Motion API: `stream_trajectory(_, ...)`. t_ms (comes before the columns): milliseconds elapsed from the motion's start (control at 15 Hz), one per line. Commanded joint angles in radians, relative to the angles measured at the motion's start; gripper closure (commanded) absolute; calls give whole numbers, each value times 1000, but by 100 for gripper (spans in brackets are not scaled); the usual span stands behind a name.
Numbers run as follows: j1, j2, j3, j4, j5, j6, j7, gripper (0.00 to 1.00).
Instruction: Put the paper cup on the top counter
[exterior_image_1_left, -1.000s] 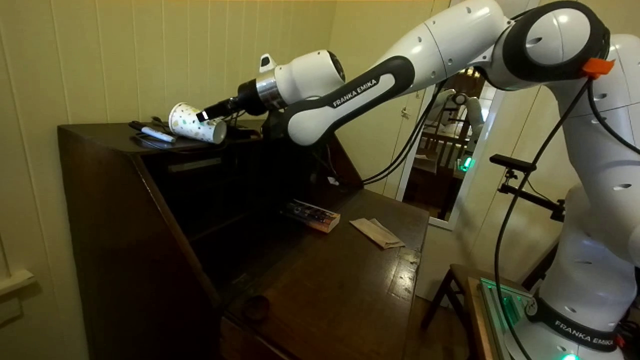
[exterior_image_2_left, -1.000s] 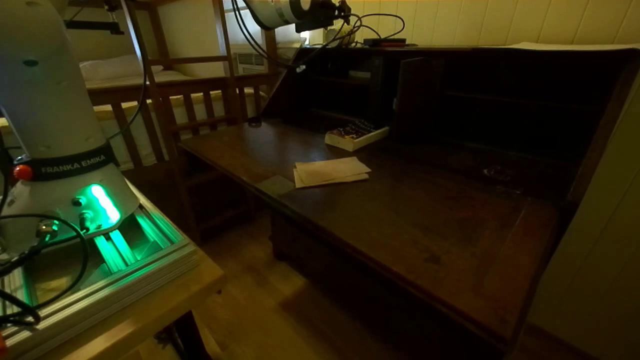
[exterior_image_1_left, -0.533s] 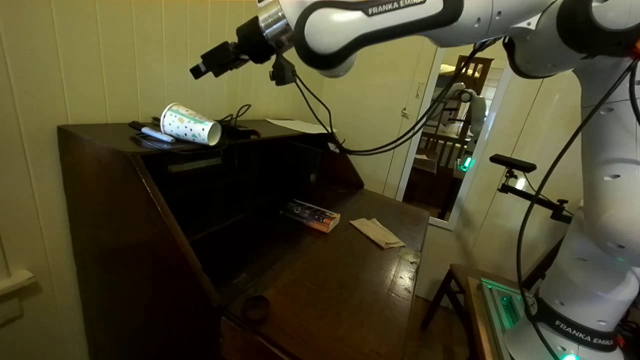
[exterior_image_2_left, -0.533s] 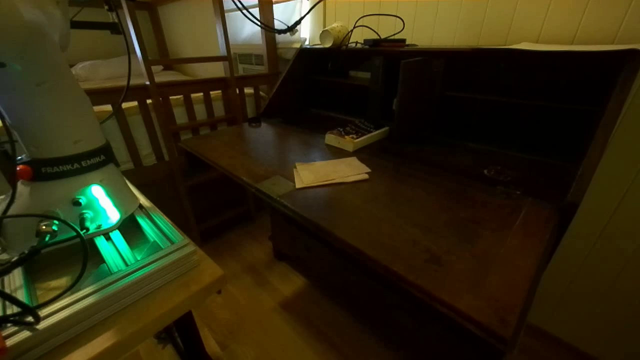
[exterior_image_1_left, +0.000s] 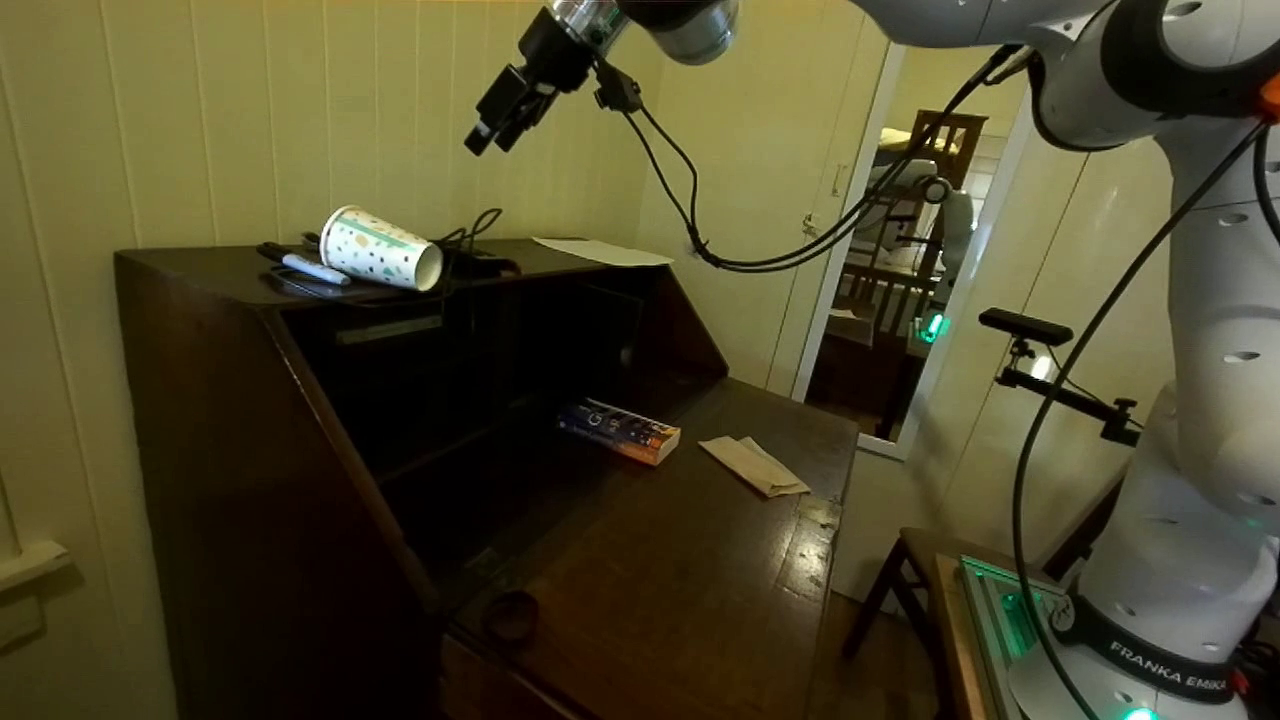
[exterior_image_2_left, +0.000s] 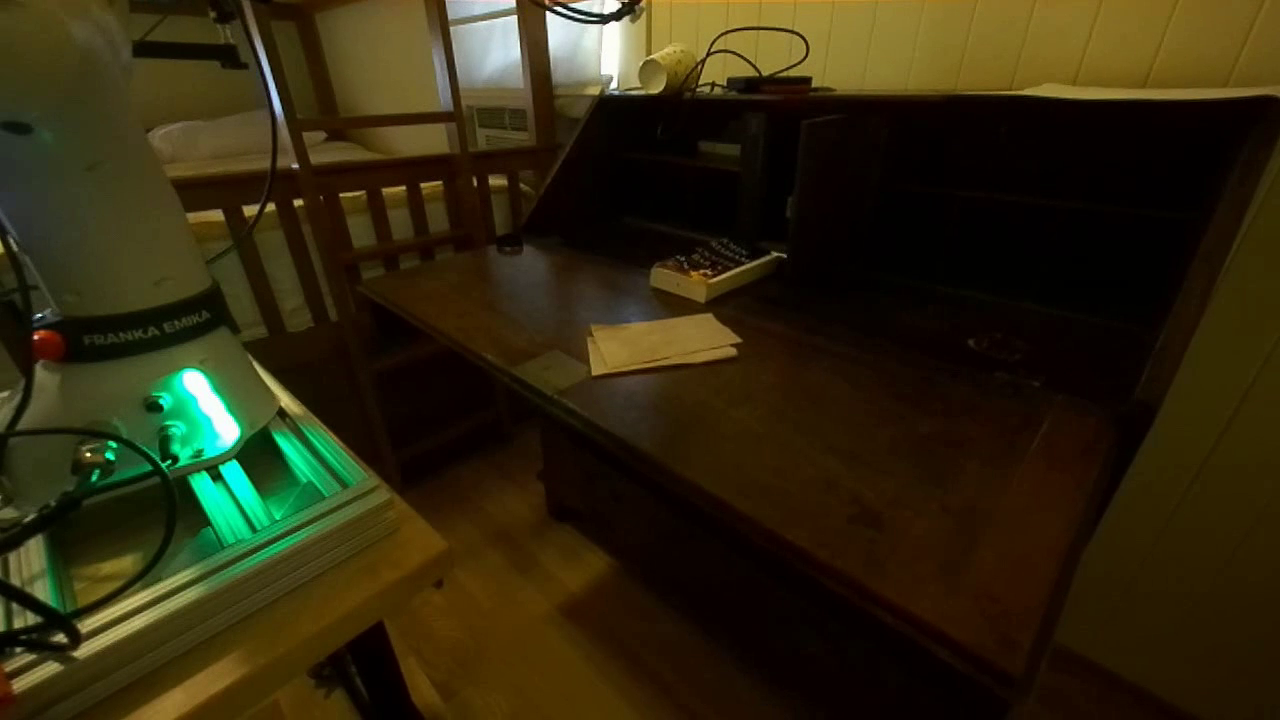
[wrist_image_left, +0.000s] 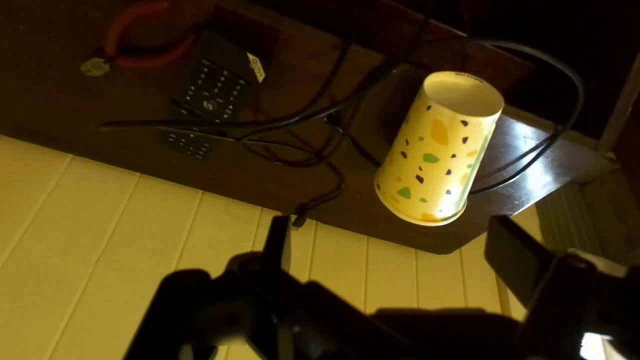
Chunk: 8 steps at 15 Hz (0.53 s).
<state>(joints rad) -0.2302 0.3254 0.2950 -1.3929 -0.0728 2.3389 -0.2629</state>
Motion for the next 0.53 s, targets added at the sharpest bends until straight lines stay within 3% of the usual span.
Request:
stream_trajectory(0,77,0,-91,19,42,-13,-21,0)
stream_trajectory(133,98,7,-108,23,18,-45,48,0)
stream_trajectory(200,141,36,-153,54,-50,-27,146,0)
stream_trajectory(467,256,177,-248,232,-61,-56,339,0)
